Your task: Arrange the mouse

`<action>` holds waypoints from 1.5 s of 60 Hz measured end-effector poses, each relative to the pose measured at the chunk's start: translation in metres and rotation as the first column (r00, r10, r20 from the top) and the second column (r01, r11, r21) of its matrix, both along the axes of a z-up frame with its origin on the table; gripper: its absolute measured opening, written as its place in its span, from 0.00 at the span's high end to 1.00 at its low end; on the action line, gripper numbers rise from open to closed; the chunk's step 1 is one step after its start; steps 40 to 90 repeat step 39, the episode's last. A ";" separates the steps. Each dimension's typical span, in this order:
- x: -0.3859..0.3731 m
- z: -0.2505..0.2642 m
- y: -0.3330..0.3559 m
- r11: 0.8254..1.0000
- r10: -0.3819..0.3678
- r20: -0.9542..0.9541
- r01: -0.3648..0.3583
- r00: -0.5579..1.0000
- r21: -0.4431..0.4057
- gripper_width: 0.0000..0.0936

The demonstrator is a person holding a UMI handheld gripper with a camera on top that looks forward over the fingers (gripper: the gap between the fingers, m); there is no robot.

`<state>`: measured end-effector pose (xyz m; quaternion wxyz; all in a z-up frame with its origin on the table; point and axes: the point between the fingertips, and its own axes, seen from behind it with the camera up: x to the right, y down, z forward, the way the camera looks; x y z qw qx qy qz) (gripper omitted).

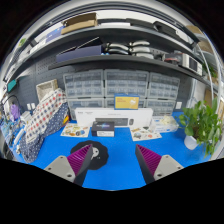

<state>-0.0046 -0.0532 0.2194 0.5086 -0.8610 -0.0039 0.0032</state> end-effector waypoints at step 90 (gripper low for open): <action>0.041 -0.005 -0.075 1.000 0.012 -0.030 -0.013 0.999 -0.025 0.08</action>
